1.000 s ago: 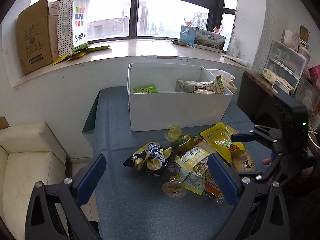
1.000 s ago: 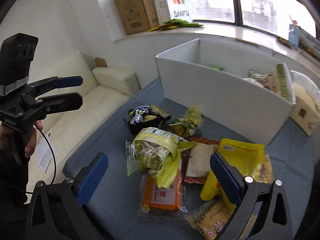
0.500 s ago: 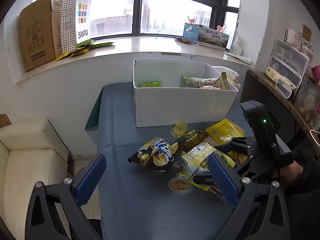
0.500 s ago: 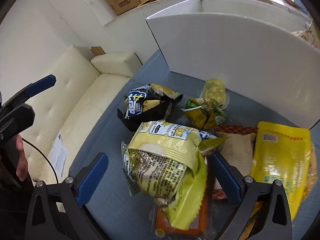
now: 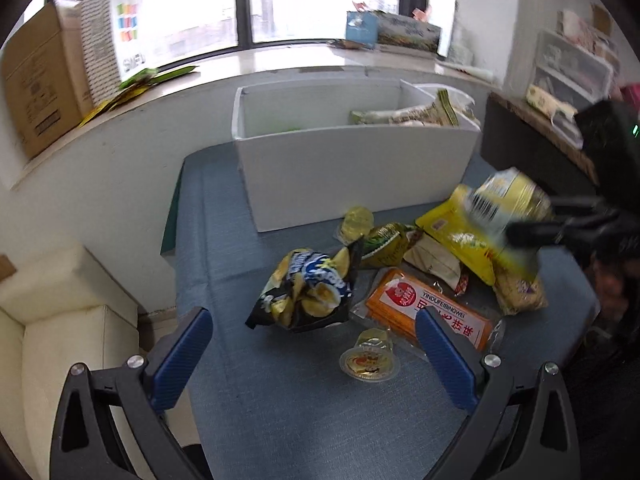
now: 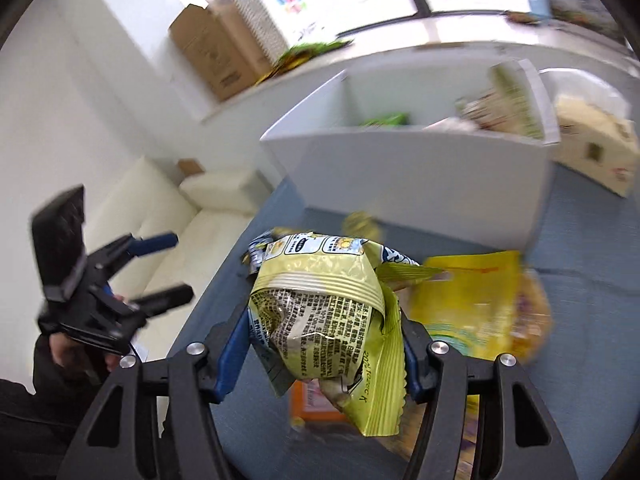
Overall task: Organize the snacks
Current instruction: 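Grasp a yellow-green chip bag with the right gripper while the left grasps a blue chip bag, then drop the yellow-green bag and blue chip bag into the white box with both grippers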
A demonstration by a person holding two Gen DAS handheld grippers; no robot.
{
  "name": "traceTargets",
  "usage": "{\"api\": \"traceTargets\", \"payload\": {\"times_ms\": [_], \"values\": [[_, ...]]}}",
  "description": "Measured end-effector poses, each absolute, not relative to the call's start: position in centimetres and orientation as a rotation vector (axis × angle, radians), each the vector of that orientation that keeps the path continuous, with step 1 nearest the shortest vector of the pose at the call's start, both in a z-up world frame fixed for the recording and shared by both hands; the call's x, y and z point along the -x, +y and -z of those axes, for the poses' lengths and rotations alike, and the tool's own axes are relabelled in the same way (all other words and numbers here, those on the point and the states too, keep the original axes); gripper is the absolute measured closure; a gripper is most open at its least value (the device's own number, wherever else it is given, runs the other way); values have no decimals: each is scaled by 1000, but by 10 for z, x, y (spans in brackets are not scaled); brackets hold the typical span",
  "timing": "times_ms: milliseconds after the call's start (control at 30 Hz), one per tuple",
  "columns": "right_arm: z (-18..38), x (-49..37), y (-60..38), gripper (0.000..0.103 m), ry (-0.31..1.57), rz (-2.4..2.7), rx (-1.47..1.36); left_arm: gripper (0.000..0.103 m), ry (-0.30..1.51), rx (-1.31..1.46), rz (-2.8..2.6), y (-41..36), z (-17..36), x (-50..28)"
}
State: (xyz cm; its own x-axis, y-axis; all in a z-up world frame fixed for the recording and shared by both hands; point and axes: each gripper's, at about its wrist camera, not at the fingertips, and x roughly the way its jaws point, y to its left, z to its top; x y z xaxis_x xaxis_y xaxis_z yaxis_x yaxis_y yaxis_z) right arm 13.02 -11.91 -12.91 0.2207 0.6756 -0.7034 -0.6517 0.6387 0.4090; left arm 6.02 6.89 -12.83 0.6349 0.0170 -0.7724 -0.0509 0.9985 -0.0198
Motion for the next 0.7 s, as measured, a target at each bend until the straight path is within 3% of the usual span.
{"api": "traceTargets", "payload": {"times_ms": [467,500,533,567,600,700], "values": [[115,-124,-156,36,957,-858,-75,0,1052,-247,-155,42,191,-146],[116,-124,-157,36,958,-856,-74,8,1062,-240,-148,44,194,-148],[117,-123,-156,36,957,-855,-68,40,1076,-208,-126,48,197,-149],[118,-123,-152,36,957,-854,-61,40,1075,-166,-118,54,197,-148],[118,-122,-153,36,955,-854,-58,50,1047,-117,-104,60,192,-145],[117,-120,-152,36,947,-854,-54,52,961,64,-69,83,171,-129]]}}
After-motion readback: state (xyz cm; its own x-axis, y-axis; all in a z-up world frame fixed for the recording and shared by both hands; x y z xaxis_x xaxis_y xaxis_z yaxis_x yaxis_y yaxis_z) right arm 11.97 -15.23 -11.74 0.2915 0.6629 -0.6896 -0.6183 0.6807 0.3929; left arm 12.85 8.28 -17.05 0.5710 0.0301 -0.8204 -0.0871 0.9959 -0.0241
